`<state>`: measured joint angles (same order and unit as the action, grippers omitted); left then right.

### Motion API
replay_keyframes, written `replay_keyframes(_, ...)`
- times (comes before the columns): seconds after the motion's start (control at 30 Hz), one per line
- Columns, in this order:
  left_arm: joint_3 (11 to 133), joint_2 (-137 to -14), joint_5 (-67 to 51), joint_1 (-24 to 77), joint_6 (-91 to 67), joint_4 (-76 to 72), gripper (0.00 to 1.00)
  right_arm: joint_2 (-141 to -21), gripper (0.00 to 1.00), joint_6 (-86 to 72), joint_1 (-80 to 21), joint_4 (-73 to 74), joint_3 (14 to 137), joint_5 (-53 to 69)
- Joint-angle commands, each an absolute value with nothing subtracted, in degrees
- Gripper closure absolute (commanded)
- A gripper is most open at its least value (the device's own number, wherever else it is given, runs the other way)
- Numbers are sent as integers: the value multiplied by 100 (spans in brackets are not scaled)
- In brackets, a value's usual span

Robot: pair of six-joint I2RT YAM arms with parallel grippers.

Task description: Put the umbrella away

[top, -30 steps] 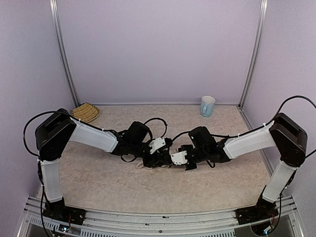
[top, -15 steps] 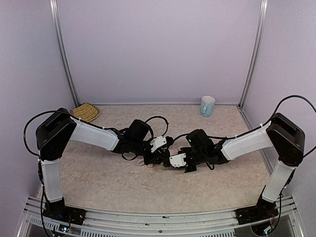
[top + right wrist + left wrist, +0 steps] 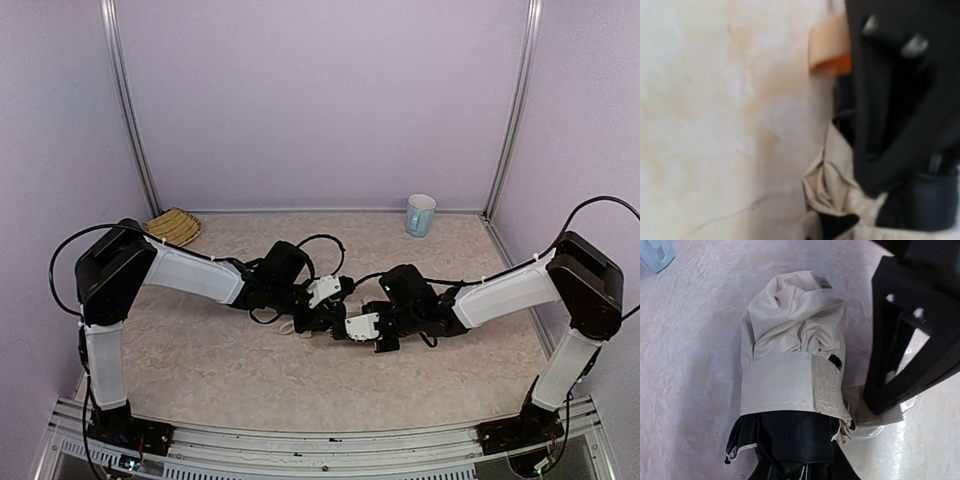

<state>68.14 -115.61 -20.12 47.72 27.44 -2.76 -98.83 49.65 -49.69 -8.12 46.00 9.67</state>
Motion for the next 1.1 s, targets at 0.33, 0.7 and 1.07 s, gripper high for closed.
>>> replay_keyframes(0.33,6380,-11965,-288,5090,2905,201,100,-8712,100,3240,-4704,-2309,4175,2289)
replay_keyframes(0.7,6118,-12103,-463,5420,3332,296,100,-9134,100,2282,-3883,-2611,4856,2774)
replay_keyframes(1.07,5971,-11927,-861,5528,3621,377,100,-10341,100,2047,-3475,-1867,5627,2505)
